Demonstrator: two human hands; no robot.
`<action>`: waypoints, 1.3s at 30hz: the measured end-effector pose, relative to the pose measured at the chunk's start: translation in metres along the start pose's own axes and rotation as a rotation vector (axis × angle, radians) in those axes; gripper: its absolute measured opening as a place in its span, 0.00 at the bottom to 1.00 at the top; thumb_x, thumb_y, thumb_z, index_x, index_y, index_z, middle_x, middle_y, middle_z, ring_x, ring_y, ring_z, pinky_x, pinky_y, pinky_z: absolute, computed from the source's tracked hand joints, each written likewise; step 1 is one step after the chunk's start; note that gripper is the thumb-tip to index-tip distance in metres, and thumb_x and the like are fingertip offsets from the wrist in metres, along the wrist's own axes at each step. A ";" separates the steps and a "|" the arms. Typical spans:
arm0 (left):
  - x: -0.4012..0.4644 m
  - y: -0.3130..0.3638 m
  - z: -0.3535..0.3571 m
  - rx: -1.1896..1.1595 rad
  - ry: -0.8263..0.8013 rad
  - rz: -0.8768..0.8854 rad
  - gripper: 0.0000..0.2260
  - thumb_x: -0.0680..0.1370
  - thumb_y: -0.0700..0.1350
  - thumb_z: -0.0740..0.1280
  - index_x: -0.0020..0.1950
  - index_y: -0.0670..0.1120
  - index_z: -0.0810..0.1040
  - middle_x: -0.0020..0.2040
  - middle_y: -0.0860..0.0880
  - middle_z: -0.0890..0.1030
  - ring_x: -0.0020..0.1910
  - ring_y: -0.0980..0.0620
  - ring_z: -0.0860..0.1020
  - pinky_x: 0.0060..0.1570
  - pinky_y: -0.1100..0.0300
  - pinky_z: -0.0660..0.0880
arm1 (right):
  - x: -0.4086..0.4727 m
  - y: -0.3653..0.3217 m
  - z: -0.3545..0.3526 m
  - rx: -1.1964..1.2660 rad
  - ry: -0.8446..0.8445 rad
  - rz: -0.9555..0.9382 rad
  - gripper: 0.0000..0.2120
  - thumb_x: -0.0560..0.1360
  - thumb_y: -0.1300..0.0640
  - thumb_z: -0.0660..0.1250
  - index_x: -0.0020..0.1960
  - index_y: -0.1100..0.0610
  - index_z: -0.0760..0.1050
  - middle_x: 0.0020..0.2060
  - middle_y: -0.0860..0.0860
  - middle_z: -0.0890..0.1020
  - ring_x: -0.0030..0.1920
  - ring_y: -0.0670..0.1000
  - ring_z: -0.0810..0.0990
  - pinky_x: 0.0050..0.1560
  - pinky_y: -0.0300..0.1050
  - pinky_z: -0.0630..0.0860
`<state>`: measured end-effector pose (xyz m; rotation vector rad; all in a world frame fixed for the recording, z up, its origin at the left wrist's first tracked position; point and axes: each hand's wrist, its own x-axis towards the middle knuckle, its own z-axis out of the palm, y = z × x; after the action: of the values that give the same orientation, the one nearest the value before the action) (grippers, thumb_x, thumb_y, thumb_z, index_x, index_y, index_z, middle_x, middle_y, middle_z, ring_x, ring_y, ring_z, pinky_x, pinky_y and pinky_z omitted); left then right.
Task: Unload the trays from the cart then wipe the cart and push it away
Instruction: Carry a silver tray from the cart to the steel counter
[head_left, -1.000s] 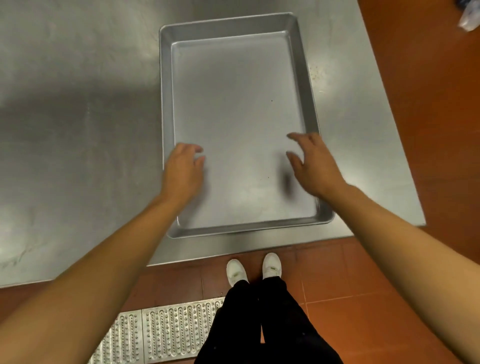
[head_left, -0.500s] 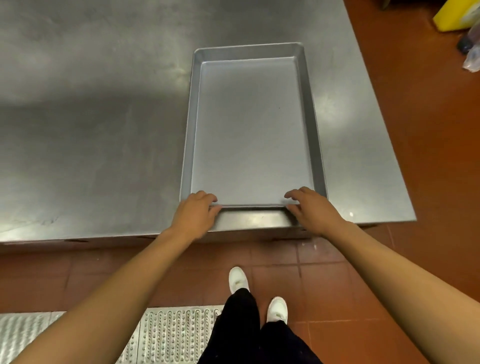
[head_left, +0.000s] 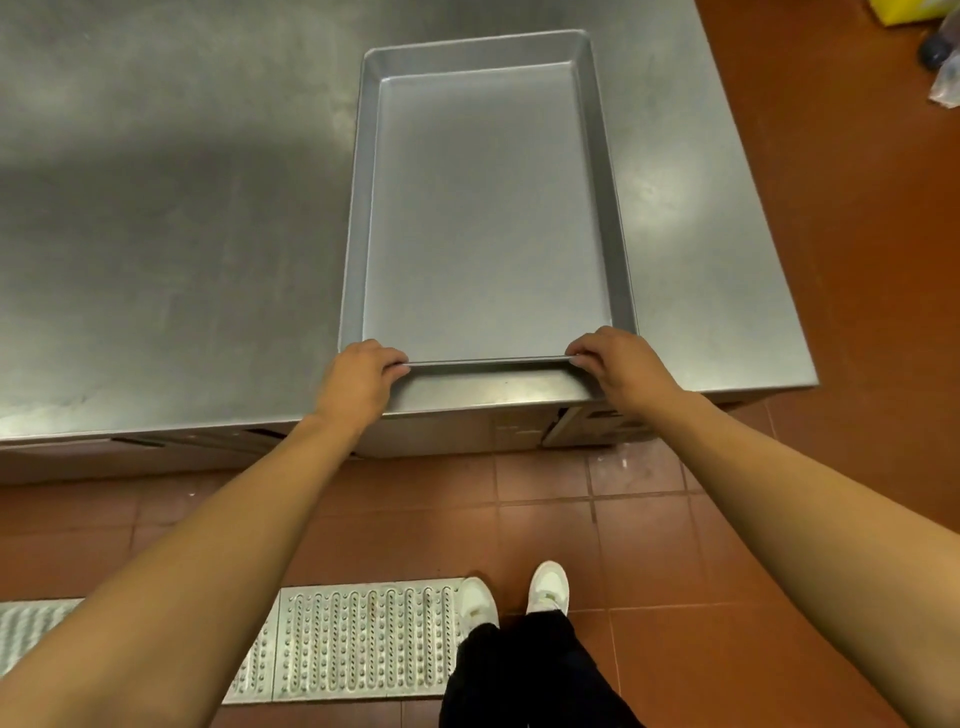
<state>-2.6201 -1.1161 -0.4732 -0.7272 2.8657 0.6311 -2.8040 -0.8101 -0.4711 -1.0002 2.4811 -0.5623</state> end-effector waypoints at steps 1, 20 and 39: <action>-0.001 0.001 0.001 -0.018 -0.004 -0.009 0.08 0.81 0.45 0.70 0.54 0.45 0.87 0.48 0.41 0.83 0.51 0.40 0.79 0.52 0.50 0.75 | -0.001 0.002 0.001 0.004 0.009 0.000 0.10 0.83 0.52 0.65 0.58 0.53 0.83 0.50 0.54 0.84 0.52 0.57 0.81 0.55 0.53 0.76; -0.039 0.015 0.014 0.019 0.003 -0.108 0.11 0.84 0.50 0.65 0.52 0.48 0.86 0.49 0.45 0.80 0.49 0.42 0.79 0.44 0.54 0.72 | -0.025 -0.006 0.006 0.079 0.025 0.086 0.08 0.81 0.54 0.68 0.56 0.56 0.84 0.52 0.52 0.84 0.49 0.49 0.78 0.54 0.44 0.75; -0.055 0.007 0.014 0.052 -0.038 -0.088 0.13 0.85 0.47 0.63 0.46 0.44 0.83 0.42 0.44 0.76 0.43 0.41 0.78 0.39 0.54 0.71 | -0.045 -0.012 0.016 0.088 0.016 0.086 0.09 0.81 0.55 0.68 0.57 0.57 0.84 0.53 0.53 0.84 0.50 0.49 0.77 0.52 0.42 0.73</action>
<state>-2.5744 -1.0813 -0.4714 -0.8184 2.7870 0.5501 -2.7599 -0.7891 -0.4685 -0.8540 2.4770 -0.6482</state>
